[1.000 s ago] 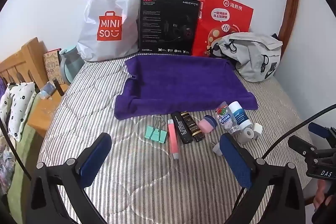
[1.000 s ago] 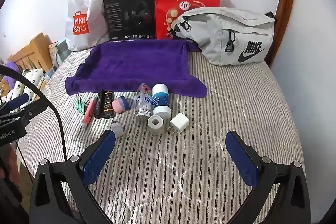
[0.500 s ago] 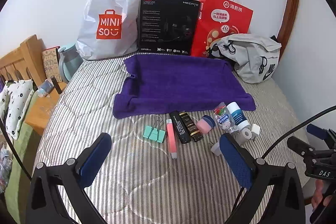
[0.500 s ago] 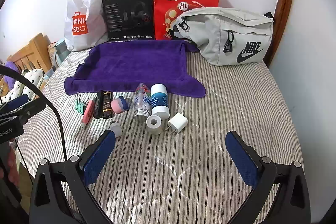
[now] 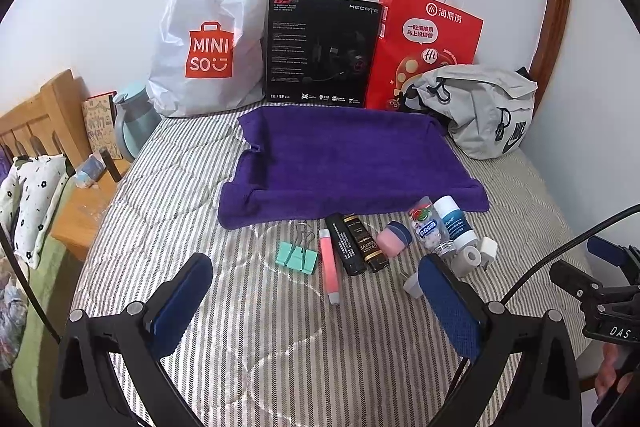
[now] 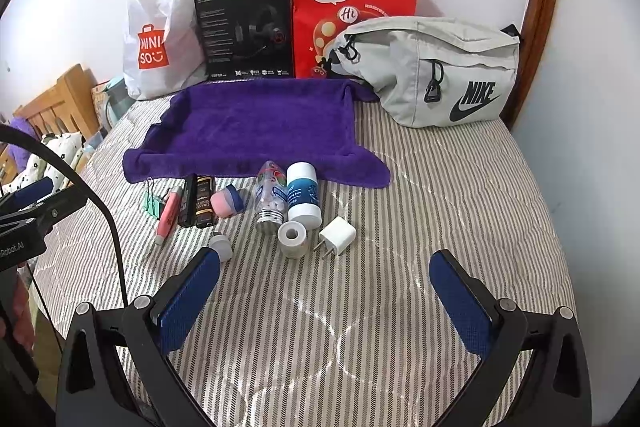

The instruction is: Organize rigid objects

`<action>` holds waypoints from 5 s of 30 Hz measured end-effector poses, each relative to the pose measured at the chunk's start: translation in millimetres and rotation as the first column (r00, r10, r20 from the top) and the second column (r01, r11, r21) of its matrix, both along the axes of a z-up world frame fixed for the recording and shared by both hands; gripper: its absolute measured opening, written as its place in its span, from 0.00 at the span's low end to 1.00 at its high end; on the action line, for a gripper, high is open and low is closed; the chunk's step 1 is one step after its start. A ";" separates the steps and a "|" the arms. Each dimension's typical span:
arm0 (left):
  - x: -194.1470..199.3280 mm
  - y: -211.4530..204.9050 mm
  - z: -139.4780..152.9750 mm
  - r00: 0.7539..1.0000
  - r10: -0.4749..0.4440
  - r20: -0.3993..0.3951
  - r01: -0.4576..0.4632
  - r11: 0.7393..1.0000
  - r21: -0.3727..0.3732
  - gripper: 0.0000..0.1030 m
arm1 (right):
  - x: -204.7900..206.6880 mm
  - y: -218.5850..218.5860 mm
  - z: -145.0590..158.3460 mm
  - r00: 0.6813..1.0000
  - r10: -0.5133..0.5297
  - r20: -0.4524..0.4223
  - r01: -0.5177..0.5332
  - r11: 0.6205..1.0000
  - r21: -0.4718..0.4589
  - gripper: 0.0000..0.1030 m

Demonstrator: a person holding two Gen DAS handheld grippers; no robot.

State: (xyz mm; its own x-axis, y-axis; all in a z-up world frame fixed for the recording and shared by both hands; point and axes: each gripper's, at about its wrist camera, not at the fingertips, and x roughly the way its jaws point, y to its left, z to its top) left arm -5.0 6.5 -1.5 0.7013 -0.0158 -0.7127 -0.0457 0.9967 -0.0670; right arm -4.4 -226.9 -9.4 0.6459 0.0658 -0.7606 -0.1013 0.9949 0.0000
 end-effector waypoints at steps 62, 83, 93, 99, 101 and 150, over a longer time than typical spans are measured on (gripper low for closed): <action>21.2 1.5 -18.0 0.998 0.005 -0.060 -0.001 0.998 0.062 1.00 | 19.9 -13.4 -23.4 0.999 -0.003 -0.054 0.004 1.000 0.019 1.00; 82.8 29.2 -119.7 0.975 -0.106 -0.195 0.131 0.984 0.121 0.92 | 53.1 -23.0 -75.8 0.983 -0.020 -0.180 0.020 1.000 -0.005 1.00; 92.1 21.8 -122.0 0.958 -0.229 -0.175 0.243 0.968 0.068 0.70 | 67.1 -41.8 -91.1 0.976 -0.053 -0.211 0.065 0.997 0.048 0.95; 89.5 14.9 -117.6 0.954 -0.252 -0.162 0.265 0.962 0.066 0.38 | 78.9 -46.1 -99.7 0.976 -0.035 -0.215 0.051 0.996 0.068 0.82; 88.8 13.8 -117.9 0.957 -0.242 -0.159 0.255 0.964 0.071 0.38 | 82.5 -41.6 -105.4 0.974 -0.002 -0.225 0.014 0.999 0.051 0.78; 80.5 21.7 -115.7 0.971 -0.194 -0.143 0.197 0.980 0.004 0.38 | 81.1 -30.1 -108.0 0.989 0.090 -0.116 -0.088 0.996 0.022 0.43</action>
State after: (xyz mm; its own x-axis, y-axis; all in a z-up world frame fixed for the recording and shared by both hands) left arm 75.6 28.2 -117.2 0.5783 -0.1286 -0.8056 0.1422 0.9883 -0.0557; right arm 76.7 -257.0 -117.5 0.5440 0.1320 -0.8286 -0.1874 0.9817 0.0333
